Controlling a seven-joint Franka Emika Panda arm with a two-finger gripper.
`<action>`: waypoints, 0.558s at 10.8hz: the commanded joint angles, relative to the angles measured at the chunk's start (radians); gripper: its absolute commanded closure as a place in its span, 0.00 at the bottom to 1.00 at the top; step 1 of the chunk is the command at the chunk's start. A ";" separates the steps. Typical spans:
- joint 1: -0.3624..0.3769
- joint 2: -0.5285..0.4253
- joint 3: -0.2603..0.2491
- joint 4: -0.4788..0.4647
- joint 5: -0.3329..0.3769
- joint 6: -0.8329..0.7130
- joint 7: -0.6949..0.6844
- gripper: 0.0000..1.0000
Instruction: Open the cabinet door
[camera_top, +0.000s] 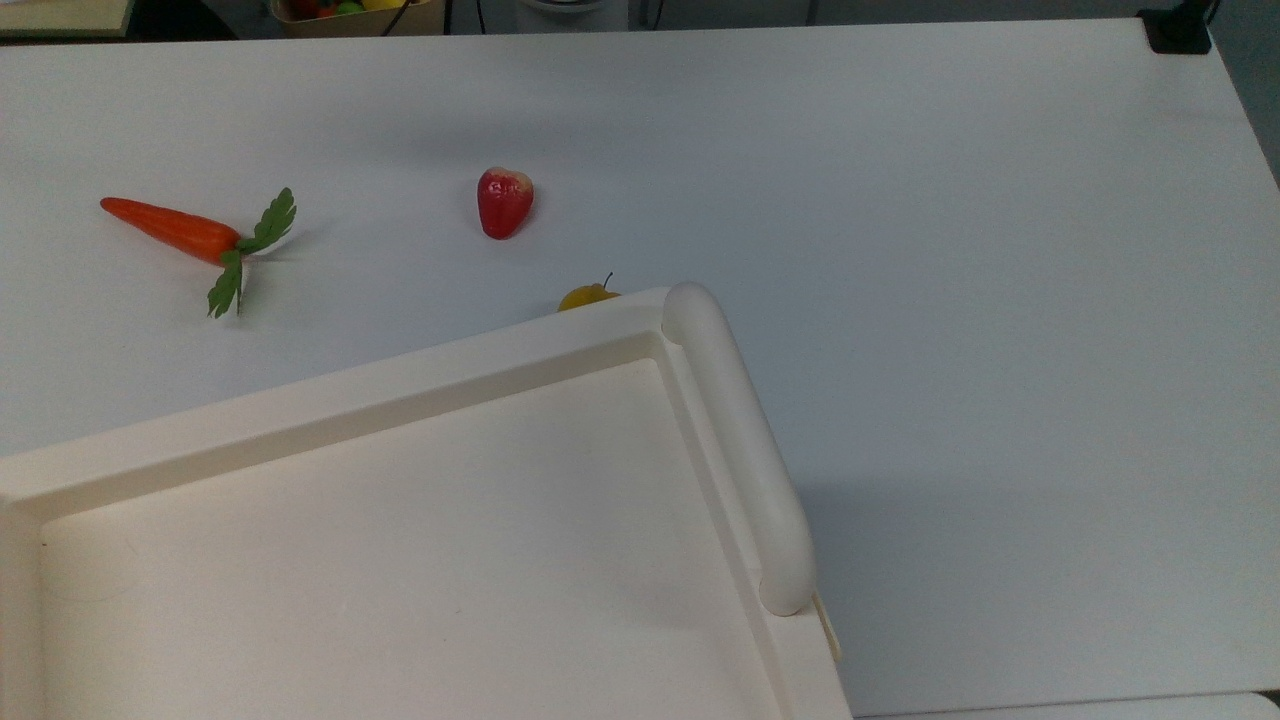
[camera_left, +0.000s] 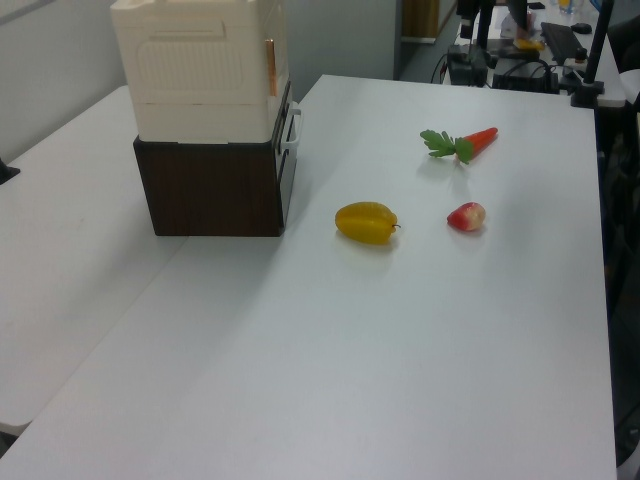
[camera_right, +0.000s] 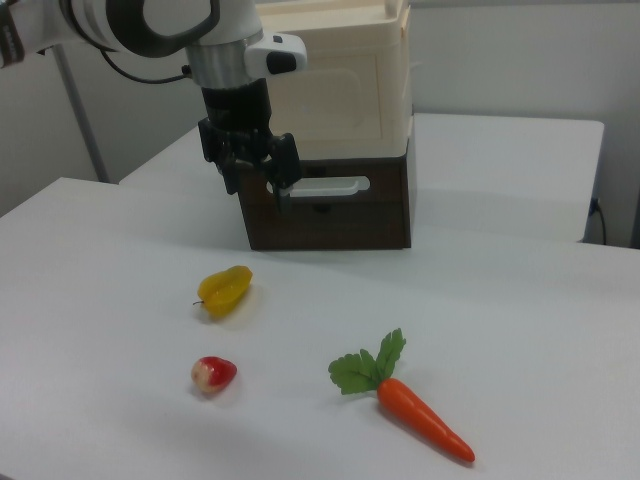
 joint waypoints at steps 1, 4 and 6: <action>-0.007 -0.018 0.006 -0.010 0.017 -0.004 -0.018 0.00; -0.010 -0.018 0.005 -0.012 0.020 -0.010 -0.079 0.00; -0.034 -0.012 0.002 -0.010 0.081 -0.003 -0.131 0.00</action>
